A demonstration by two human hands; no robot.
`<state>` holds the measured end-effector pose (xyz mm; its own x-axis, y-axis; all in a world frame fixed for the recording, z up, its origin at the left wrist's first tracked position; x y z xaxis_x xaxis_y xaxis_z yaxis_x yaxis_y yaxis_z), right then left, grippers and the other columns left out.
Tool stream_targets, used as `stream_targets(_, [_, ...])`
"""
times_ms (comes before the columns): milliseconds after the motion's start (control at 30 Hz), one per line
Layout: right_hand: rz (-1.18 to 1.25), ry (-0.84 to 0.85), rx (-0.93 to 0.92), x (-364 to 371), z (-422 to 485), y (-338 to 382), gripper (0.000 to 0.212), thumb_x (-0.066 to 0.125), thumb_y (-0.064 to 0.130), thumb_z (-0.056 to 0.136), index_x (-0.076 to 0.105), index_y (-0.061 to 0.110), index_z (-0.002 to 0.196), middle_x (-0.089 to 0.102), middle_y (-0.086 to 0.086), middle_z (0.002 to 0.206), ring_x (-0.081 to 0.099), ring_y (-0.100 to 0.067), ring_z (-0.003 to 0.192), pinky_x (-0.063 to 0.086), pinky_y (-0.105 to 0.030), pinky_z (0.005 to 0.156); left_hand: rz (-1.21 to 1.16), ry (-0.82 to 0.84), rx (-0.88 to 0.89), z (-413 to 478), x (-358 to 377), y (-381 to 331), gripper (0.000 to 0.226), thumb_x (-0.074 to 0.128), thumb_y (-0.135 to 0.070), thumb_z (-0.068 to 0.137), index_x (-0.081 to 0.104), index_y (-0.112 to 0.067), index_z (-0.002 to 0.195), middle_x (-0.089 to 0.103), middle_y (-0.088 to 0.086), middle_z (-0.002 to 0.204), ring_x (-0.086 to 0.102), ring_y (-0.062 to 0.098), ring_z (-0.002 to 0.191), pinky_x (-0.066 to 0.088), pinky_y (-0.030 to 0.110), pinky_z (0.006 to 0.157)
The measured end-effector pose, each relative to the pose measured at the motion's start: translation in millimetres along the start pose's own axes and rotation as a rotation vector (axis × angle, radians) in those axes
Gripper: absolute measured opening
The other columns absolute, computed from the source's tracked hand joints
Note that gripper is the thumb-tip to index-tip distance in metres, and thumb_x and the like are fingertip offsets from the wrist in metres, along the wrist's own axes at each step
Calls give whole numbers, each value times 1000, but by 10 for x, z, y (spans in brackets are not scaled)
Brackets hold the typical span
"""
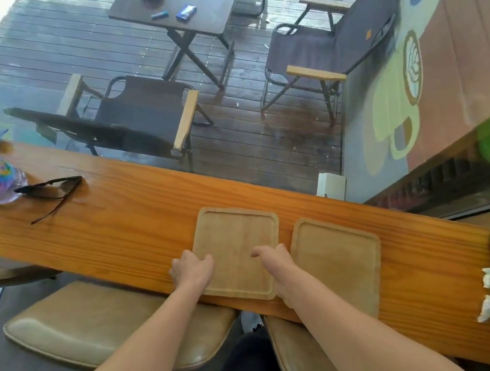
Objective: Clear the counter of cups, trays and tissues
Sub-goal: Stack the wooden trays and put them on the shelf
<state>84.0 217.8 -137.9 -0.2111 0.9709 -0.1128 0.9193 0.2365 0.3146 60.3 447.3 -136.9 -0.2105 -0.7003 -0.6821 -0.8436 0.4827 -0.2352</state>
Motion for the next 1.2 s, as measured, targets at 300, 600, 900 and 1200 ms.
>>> stream_targets(300, [-126,-22,-100,-248,-75,89,54,43,13,101,23,13,151,41,-13,149,46,-32,130,43,-47,107,-307,46,-1,-77,-99,52,51,40,-48,99,38,-9,132,53,14,126,52,33,111,43,41,85])
stream_targets(600, [-85,-117,-121,-1079,-345,13,56,42,15,102,22,18,154,42,-9,151,43,-33,135,40,-51,110,-366,129,195,-603,212,-627,44,41,-44,100,47,-15,133,59,6,124,58,28,108,50,44,91])
stream_targets(900, [12,-222,-66,-2123,-494,-472,46,41,16,101,36,14,147,49,-11,142,49,-33,125,45,-50,105,-317,271,308,-1095,1023,-1245,33,45,-40,100,47,-19,125,60,1,113,60,19,93,49,32,69])
stream_targets(1200, [-1,-209,11,-2424,-478,-883,42,37,18,102,42,9,143,49,-10,140,46,-31,124,40,-47,105,-112,335,328,-1345,1441,-1283,33,47,-32,100,48,-14,127,58,5,123,57,25,110,45,33,84])
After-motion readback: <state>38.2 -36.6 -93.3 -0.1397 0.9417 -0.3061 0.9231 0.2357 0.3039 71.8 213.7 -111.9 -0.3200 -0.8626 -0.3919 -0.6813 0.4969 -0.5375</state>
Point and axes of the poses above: each hand's wrist, its own z-axis towards the middle knuckle, its own x-axis out of the palm, y = z × x, the point moved 10 cm from there along z, towards the middle knuckle
